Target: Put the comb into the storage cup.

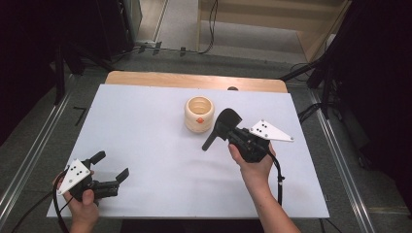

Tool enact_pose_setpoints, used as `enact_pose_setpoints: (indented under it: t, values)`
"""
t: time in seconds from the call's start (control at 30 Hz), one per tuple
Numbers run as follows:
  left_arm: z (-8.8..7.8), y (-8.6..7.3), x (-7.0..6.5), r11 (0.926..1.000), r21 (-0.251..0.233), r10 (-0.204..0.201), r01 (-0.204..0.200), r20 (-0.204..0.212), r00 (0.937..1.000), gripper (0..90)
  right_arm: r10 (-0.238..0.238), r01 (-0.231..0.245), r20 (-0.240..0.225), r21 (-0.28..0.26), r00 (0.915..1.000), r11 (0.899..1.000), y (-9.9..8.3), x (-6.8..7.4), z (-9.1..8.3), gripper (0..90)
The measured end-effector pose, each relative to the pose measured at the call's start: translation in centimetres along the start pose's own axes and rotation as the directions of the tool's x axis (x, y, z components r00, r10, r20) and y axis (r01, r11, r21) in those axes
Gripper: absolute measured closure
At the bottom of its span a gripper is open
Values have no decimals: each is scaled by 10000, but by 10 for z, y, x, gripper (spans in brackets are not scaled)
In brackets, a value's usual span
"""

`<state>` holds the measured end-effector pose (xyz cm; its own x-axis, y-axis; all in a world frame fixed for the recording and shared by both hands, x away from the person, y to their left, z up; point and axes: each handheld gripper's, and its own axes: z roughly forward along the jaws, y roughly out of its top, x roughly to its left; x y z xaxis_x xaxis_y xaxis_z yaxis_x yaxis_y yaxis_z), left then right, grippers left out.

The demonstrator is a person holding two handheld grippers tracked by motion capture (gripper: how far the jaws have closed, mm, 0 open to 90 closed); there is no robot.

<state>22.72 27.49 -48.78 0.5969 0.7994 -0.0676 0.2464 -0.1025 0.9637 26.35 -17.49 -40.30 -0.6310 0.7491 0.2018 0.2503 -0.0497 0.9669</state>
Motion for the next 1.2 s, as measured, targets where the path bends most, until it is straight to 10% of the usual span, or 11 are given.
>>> enact_pose_setpoints:
  t: [1.2]
  values:
    - [-1,-1,0,9998,-167,-71,72,53,10000,0,-274,277,105,-259,9996,9993,34,-8,13,844]
